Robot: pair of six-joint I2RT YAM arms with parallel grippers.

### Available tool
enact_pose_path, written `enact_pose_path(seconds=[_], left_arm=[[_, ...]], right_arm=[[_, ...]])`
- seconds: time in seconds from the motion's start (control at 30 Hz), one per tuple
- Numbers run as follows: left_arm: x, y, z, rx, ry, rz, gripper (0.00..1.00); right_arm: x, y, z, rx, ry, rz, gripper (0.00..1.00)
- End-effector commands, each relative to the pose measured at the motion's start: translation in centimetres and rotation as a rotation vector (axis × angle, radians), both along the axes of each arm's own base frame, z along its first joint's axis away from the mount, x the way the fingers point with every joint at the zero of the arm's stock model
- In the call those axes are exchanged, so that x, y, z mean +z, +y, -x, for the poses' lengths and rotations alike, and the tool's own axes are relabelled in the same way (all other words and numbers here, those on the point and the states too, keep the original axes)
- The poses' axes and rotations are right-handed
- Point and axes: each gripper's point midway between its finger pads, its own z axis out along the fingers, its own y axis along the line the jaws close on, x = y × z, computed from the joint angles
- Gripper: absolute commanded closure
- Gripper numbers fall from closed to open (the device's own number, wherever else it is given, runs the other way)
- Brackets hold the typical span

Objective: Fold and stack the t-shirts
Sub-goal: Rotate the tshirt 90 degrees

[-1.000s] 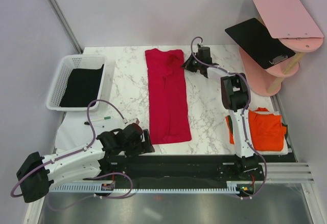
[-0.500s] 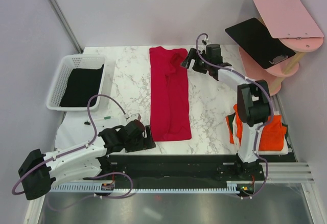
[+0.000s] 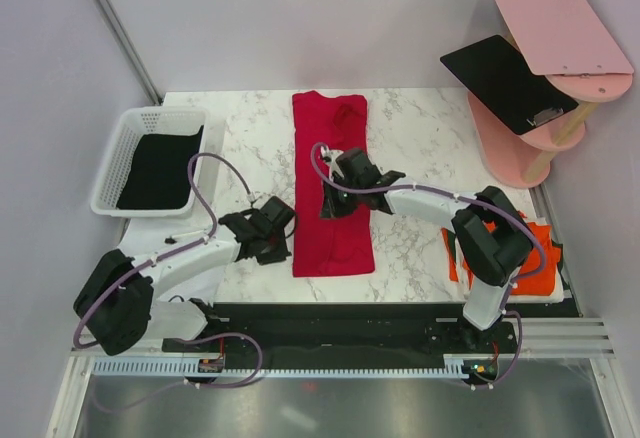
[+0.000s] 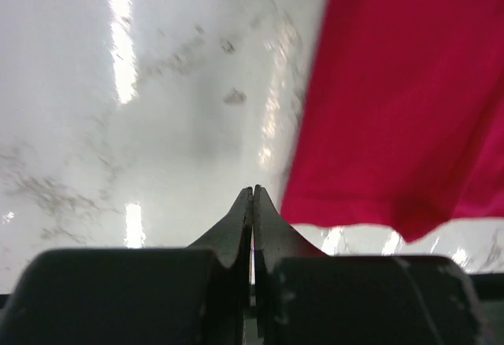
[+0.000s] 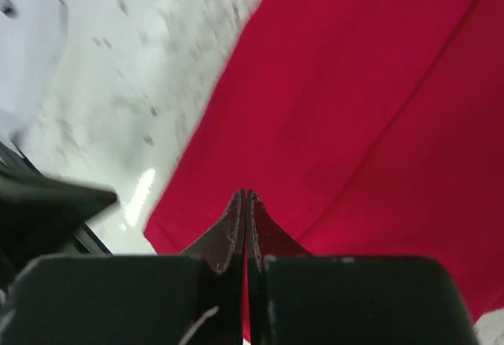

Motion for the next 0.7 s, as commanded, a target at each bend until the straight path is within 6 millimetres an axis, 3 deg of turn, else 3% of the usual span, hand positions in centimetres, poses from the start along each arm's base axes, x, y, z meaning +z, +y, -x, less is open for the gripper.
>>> enact_pose_path(seconds=[0.0,0.2,0.53,0.67], left_arm=[[1.6,3.1,-5.1,0.089,-0.067,-0.015,0.98],[2.1,5.7,-8.5,0.096,-0.067,-0.018,0.98],[-0.1,5.4,-8.3,0.069,0.0,-0.018,0.98],[-0.5,5.4,-8.0,0.064,0.008,-0.015,0.98]], right_arm=[[-2.8,-2.1,3.0,0.0,0.051,0.102,1.0],[-5.0,-3.2,5.5,0.008,0.109,0.142,1.0],[-4.5,-3.5,6.8,0.029,0.135,0.149,1.0],[-3.2,-2.7,7.1,0.036,0.108,0.118,1.0]])
